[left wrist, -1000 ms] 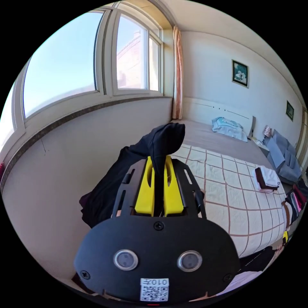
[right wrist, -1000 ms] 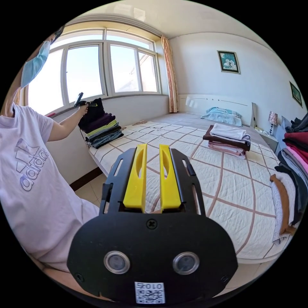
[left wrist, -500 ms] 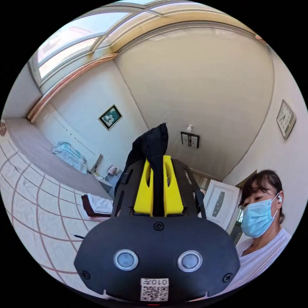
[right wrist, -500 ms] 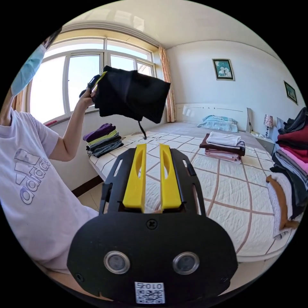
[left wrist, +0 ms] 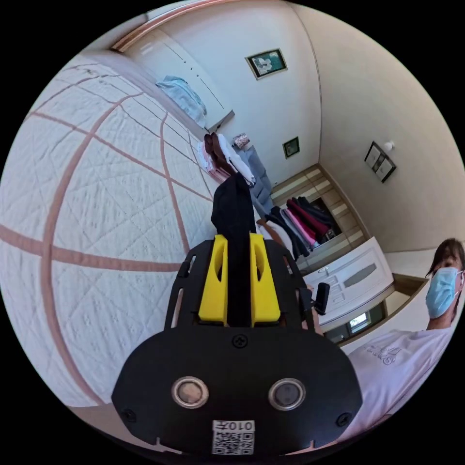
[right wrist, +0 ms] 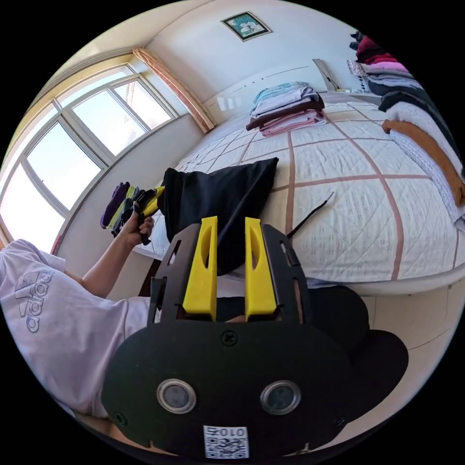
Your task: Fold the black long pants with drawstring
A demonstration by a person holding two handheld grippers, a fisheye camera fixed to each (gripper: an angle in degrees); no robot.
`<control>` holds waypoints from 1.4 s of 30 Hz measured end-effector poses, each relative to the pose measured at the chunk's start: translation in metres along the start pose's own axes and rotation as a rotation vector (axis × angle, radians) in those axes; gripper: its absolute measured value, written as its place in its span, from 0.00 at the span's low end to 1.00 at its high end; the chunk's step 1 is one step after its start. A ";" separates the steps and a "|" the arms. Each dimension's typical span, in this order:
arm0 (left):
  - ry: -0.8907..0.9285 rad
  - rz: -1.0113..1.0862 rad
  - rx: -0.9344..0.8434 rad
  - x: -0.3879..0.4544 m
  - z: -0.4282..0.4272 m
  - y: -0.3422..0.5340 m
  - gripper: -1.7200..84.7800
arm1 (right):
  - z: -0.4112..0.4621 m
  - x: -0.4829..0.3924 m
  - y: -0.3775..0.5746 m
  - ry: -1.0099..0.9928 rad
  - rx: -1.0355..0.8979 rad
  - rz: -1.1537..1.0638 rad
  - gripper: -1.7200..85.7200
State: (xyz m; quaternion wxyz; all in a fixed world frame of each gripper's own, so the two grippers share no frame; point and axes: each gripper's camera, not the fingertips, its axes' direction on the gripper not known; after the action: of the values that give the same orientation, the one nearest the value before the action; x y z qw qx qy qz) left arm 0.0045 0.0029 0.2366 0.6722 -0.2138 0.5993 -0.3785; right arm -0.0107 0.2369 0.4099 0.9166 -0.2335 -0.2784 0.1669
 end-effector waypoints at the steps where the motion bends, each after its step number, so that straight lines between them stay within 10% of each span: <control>1: -0.031 0.026 -0.013 0.003 -0.004 0.001 0.12 | 0.003 0.006 -0.003 -0.018 -0.007 0.002 0.15; 9: -0.488 0.550 -0.071 0.108 -0.019 0.037 0.15 | 0.030 0.020 -0.012 0.159 -0.166 -0.024 0.20; 20: -0.388 1.034 -0.390 0.200 0.132 0.116 0.26 | 0.035 0.051 -0.031 -0.157 -0.231 0.034 0.08; 27: -0.489 1.146 -0.207 0.250 0.160 0.119 0.20 | -0.016 -0.007 -0.083 -0.249 -0.100 -0.260 0.07; 31: -0.557 1.127 -0.116 0.253 0.151 0.088 0.08 | -0.031 -0.024 -0.094 -0.195 -0.012 -0.387 0.10; 42: 0.231 0.406 -0.138 0.144 0.065 -0.156 0.02 | -0.014 0.080 -0.037 -0.243 -0.006 0.098 0.19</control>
State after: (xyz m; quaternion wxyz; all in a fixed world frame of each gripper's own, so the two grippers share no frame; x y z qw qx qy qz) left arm 0.0277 -0.2146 0.2719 0.6454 -0.0898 0.7273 -0.2156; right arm 0.0674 0.2359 0.4536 0.8662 -0.2274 -0.3761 0.2377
